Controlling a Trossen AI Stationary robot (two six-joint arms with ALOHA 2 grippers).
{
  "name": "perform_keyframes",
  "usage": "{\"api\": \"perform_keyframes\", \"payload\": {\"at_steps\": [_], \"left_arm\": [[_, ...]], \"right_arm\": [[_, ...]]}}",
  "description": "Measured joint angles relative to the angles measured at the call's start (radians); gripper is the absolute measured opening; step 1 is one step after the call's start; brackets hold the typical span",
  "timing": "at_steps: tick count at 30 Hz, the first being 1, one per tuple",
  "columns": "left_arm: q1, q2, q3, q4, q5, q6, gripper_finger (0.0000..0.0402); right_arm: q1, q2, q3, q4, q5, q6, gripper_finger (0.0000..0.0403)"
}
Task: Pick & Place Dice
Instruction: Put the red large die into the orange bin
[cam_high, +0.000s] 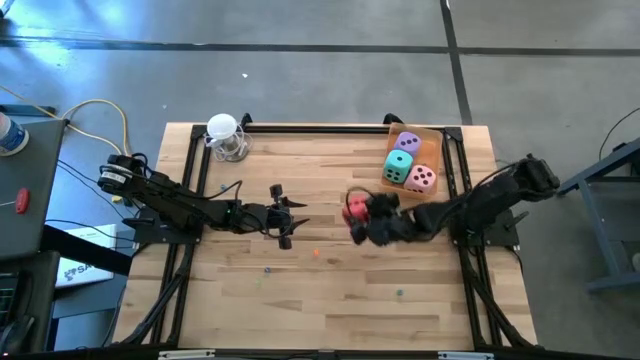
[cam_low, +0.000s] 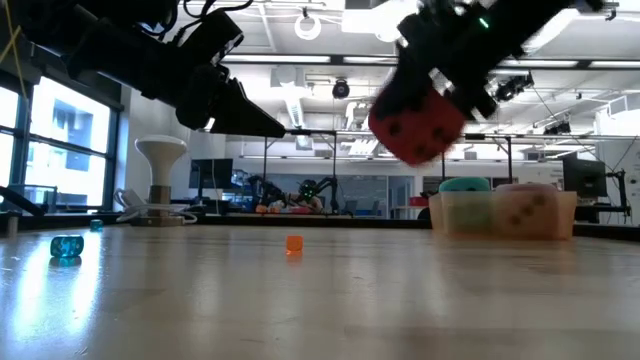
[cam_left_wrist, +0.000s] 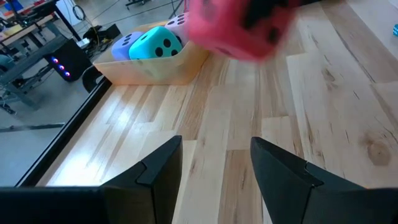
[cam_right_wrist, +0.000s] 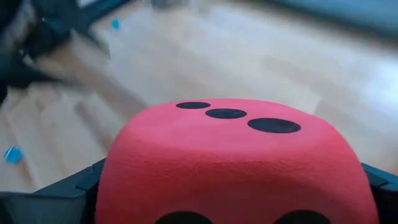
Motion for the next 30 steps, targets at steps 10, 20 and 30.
{"api": "perform_keyframes", "payload": {"at_steps": [10,20,30], "left_arm": [[0.000,0.000,0.000,0.000,0.000,0.003,0.0182],[0.000,0.000,0.000,0.001,-0.001,0.056,0.0182],[0.000,0.000,0.000,-0.002,-0.001,0.055,0.0182]], "right_arm": [[-0.132,-0.107,0.360,-0.607,0.120,-0.172,0.0366],[-0.357,-0.147,0.439,-1.348,0.114,0.380,0.0367],[-0.687,-0.125,0.439,-1.282,0.036,0.274,0.0371]]}}
